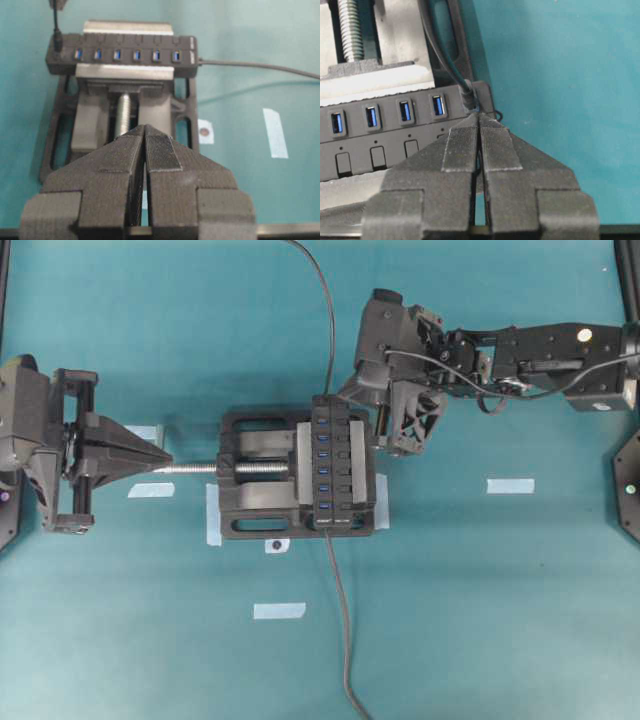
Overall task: Insert the USB into the second port from the front of the fixed hub.
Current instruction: 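Move the right gripper over the hub toward the black USB plug, then close the right gripper on the black USB plug and lift it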
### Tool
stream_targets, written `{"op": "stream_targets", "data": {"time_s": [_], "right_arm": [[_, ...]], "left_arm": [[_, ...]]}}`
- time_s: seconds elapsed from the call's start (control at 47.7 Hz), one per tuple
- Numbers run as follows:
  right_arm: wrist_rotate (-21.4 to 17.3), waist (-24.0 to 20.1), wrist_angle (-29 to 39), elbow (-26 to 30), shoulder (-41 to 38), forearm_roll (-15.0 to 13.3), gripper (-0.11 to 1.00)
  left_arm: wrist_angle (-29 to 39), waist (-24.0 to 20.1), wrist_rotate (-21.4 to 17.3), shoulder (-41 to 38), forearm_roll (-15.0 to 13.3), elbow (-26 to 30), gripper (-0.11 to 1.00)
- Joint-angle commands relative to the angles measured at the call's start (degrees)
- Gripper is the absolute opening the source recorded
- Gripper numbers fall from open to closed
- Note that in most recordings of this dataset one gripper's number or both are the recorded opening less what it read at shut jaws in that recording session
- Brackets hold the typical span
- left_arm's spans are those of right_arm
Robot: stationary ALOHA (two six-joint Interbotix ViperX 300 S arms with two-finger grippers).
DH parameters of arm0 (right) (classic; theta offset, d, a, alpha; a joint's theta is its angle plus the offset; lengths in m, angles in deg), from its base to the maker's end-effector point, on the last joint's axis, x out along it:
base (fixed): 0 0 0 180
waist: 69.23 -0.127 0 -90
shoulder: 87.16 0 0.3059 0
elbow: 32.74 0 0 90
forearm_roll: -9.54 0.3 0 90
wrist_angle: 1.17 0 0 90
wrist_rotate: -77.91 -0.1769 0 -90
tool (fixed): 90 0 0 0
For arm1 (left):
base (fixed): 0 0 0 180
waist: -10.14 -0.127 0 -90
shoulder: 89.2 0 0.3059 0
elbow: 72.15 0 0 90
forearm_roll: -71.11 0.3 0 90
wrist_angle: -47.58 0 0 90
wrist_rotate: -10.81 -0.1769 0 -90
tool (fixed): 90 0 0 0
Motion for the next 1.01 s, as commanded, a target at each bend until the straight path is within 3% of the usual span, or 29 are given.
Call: {"op": "stream_targets", "data": {"time_s": [0.0,0.251,0.356,0.503,0.587,0.985], "right_arm": [[-0.1,0.1,-0.4,1.4,0.6,0.2,0.03],[0.1,0.0,-0.5,1.5,0.6,0.2,0.16],[0.5,-0.4,-0.6,1.4,0.6,0.2,0.34],[0.2,-0.8,-1.1,1.3,0.3,0.2,0.72],[0.1,-0.8,-1.1,1.3,0.0,0.2,0.87],[0.3,-0.9,-3.9,3.1,-2.7,0.2,0.86]], "left_arm": [[-0.3,-0.1,0.1,0.1,0.1,0.5,0.0],[-0.3,-0.1,0.1,0.1,0.1,0.5,0.0],[-0.3,-0.1,0.1,0.1,0.1,0.5,0.0],[-0.3,-0.1,0.1,-0.1,0.1,0.6,0.0],[-0.3,-0.1,0.1,-0.2,0.1,0.6,0.0],[-0.3,-0.1,0.1,-0.2,0.1,0.5,0.0]]}}
